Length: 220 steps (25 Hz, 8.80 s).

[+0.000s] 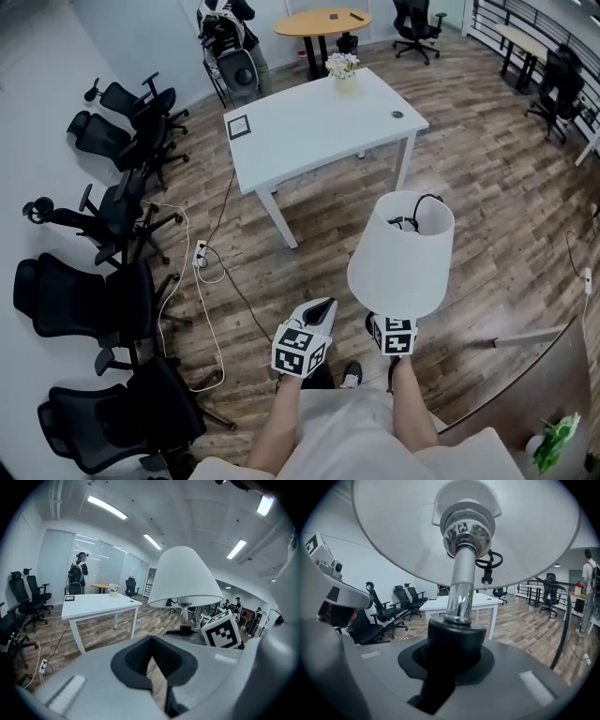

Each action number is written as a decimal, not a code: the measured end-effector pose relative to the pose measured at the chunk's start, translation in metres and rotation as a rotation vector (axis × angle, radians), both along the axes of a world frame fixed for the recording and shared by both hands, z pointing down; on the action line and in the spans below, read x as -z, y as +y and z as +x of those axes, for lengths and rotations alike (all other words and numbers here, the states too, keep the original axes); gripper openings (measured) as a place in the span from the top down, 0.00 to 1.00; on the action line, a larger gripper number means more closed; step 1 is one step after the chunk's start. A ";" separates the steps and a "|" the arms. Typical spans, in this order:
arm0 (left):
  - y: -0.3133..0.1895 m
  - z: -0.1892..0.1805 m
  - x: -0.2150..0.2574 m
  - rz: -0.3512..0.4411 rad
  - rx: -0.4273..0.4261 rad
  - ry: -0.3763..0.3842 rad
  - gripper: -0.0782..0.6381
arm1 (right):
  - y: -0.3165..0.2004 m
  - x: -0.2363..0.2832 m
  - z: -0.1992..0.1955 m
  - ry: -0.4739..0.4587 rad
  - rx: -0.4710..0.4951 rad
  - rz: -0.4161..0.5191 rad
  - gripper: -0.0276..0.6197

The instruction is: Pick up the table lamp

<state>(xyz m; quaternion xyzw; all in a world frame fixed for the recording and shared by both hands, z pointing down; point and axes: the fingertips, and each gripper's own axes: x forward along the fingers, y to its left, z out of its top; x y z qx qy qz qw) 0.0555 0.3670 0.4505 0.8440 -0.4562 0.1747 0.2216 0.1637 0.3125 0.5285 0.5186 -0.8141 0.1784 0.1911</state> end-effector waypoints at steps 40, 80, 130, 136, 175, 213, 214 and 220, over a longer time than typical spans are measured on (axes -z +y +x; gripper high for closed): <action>-0.306 -0.174 -0.070 -0.153 -0.052 0.068 0.89 | -0.279 -0.038 -0.171 0.121 -0.024 -0.106 0.80; -0.468 -0.086 -0.042 -0.144 0.114 -0.058 0.89 | -0.507 -0.017 -0.076 -0.032 0.158 -0.048 0.80; -0.559 -0.149 -0.113 -0.223 -0.281 0.073 0.89 | -0.696 -0.034 -0.218 0.123 -0.068 0.329 0.80; -0.558 -0.140 -0.118 -0.239 -0.309 0.067 0.89 | -0.694 -0.036 -0.214 0.117 -0.061 0.331 0.79; -0.542 -0.154 -0.136 -0.294 -0.117 0.011 0.89 | -0.672 -0.034 -0.210 0.114 0.005 0.333 0.71; -0.524 -0.125 -0.115 -0.235 -0.101 -0.009 0.89 | -0.576 -0.046 -0.155 0.009 -0.132 0.135 0.58; -0.520 -0.123 -0.113 -0.232 -0.088 -0.006 0.89 | -0.567 -0.049 -0.152 0.011 -0.107 0.110 0.58; -0.485 -0.124 -0.099 -0.231 0.104 0.118 0.89 | -0.501 -0.053 -0.137 -0.007 0.066 0.009 0.65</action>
